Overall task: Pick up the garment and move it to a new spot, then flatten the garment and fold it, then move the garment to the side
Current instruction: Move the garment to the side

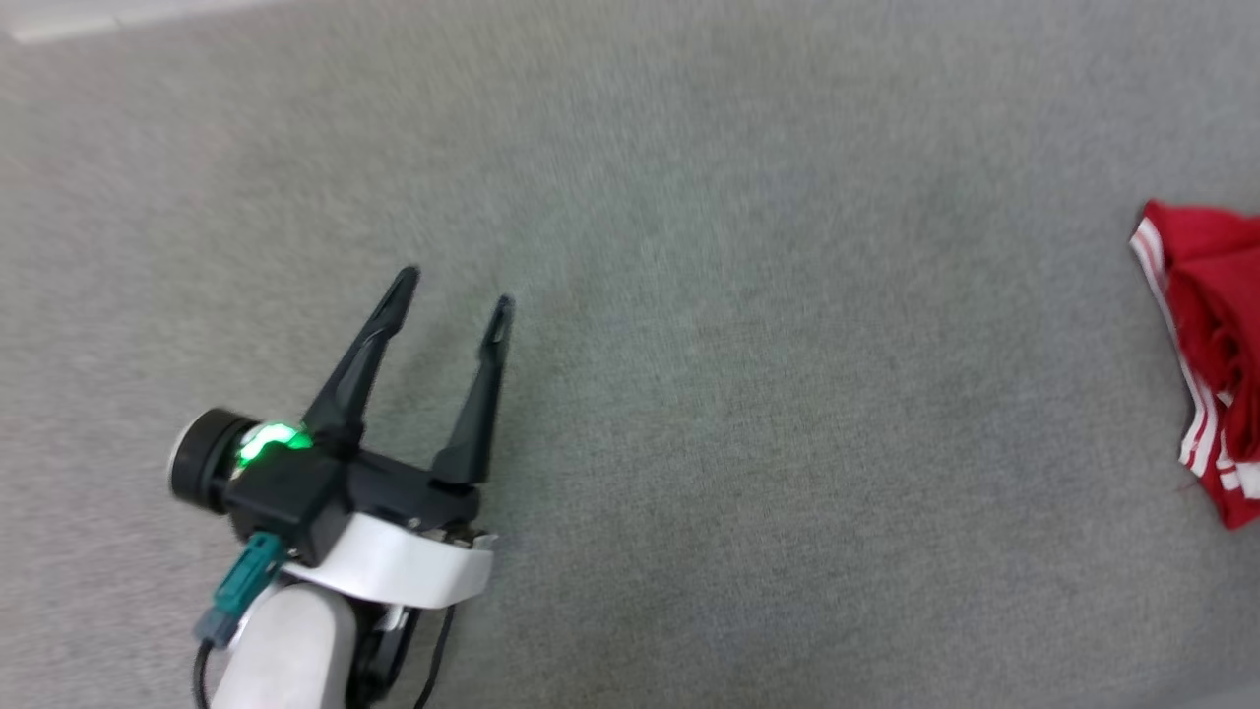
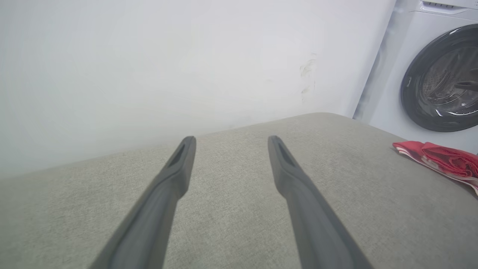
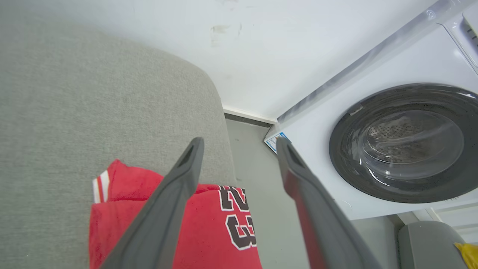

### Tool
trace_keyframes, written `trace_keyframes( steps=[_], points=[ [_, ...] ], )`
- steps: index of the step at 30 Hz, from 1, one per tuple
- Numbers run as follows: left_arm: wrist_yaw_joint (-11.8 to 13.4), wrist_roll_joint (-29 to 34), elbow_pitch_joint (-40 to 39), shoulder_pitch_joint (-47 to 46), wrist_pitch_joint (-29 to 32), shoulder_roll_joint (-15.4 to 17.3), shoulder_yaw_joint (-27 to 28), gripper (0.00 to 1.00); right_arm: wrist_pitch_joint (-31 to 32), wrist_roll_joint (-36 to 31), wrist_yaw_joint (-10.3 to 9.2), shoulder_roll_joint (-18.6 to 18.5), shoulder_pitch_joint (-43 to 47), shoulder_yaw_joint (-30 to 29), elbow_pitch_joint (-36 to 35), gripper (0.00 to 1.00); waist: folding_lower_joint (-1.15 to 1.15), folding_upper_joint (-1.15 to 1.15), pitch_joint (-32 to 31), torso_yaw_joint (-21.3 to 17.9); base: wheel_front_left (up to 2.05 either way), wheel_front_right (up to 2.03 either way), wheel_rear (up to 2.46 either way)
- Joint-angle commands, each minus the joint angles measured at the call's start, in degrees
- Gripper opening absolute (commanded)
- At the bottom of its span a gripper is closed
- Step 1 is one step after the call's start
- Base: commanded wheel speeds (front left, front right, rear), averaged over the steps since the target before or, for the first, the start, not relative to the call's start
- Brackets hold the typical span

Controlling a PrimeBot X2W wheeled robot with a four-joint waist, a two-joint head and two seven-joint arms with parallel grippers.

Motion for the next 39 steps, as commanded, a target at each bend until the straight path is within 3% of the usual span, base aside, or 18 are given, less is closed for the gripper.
trace_keyframes(
  steps=[1, 11, 17, 26, 39],
  points=[
    [0.1, 0.3, -0.1, 1.1, -0.1, -0.4, 0.8, 1.00, -0.6, 0.4, -0.09, 1.3, 1.1, 0.3, -1.1, 1.00, 0.00, 0.00, -5.0, 1.8, 0.00, 0.00, 0.00],
    [0.9, 1.1, 1.6, 8.9, -0.1, -2.8, 9.4, 1.00, -10.8, 3.6, -0.08, 16.1, 12.1, 3.5, -14.6, 1.00, 0.00, 0.00, -16.1, 5.8, 0.00, 0.00, 0.00],
    [0.8, 0.4, 3.3, 12.2, -0.1, -4.2, 11.6, 1.00, -17.4, 6.2, -0.08, 22.8, 20.4, 6.1, -16.3, 1.00, 0.00, 0.00, -19.5, 7.8, 0.00, 0.00, 0.00],
    [0.4, -0.2, 5.7, 15.4, -0.1, -5.2, 13.0, 1.00, -25.2, 8.6, -0.07, 25.8, 25.6, 9.8, -12.1, 1.00, 0.00, 0.00, -21.7, 8.6, 0.00, 0.00, 0.00],
    [0.0, -0.6, 7.5, 16.5, -0.1, -5.6, 12.4, 1.00, -29.2, 9.7, -0.06, 28.9, 28.4, 10.4, -9.0, 1.00, 0.00, 0.00, -22.7, 8.6, 0.00, 0.00, 0.00]
  ],
)
